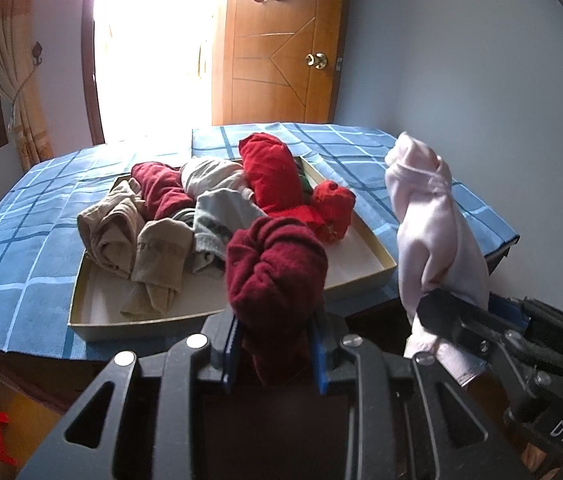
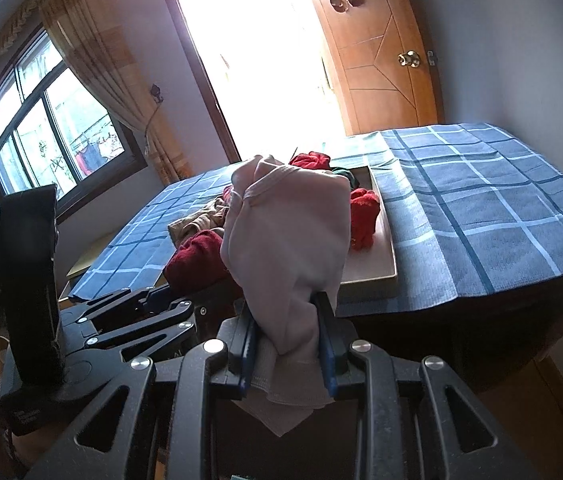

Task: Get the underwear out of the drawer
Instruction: 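Carry the dark red sock and white underwear over the tray and lower them, then open both tools to drop the sock and underwear into the tray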

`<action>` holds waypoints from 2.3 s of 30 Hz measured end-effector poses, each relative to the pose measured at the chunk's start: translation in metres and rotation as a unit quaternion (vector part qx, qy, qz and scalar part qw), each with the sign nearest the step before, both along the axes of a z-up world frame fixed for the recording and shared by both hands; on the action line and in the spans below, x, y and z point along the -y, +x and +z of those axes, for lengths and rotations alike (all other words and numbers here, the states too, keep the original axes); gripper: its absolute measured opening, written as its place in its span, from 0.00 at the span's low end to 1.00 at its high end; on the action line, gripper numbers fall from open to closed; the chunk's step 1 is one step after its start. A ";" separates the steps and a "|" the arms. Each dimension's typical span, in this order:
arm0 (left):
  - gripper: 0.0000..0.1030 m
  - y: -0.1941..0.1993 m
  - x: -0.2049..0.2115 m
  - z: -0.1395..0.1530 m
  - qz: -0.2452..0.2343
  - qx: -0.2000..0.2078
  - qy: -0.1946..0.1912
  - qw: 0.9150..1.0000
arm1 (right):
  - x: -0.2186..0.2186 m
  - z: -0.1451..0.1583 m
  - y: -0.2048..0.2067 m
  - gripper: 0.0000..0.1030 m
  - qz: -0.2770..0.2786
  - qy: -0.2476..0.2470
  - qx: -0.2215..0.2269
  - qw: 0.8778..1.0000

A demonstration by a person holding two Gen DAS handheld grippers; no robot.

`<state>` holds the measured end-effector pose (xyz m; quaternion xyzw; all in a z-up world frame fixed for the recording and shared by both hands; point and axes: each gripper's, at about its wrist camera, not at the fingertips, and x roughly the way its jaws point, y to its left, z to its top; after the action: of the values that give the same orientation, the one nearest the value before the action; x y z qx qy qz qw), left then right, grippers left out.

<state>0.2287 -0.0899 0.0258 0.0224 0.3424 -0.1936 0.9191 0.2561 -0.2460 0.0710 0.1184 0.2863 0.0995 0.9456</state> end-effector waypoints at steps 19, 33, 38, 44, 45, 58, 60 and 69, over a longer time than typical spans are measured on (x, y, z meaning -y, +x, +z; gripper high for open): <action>0.27 0.042 0.007 0.001 0.009 -0.008 -0.002 1.000 | 0.010 0.001 0.048 0.29 -0.013 -0.002 -0.002 1.000; 0.27 0.083 -0.001 -0.003 0.032 -0.019 -0.006 0.999 | 0.015 0.000 0.086 0.28 -0.030 -0.020 -0.009 0.999; 0.27 0.094 -0.007 -0.009 0.044 -0.026 -0.006 0.999 | 0.006 -0.003 0.100 0.29 -0.024 -0.032 -0.014 0.999; 0.27 0.101 -0.009 -0.013 0.048 -0.029 -0.006 0.998 | -0.003 -0.005 0.110 0.29 -0.015 -0.039 -0.016 0.999; 0.27 0.103 -0.010 -0.014 0.049 -0.029 -0.005 0.998 | -0.005 -0.006 0.112 0.29 -0.014 -0.041 -0.017 0.999; 0.27 0.125 -0.011 -0.029 0.060 -0.032 -0.003 0.998 | -0.023 -0.024 0.144 0.29 -0.010 -0.073 -0.030 0.997; 0.27 0.128 -0.012 -0.031 0.062 -0.035 -0.006 0.997 | -0.027 -0.027 0.147 0.29 -0.009 -0.079 -0.032 0.996; 0.29 0.144 -0.014 -0.038 0.074 -0.037 -0.016 0.996 | -0.037 -0.032 0.157 0.29 -0.015 -0.100 -0.030 0.994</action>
<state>0.3727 -0.0756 -0.0122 -0.0248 0.3736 -0.1308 0.9180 0.4130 -0.2092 0.0385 0.0303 0.3209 0.0528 0.9451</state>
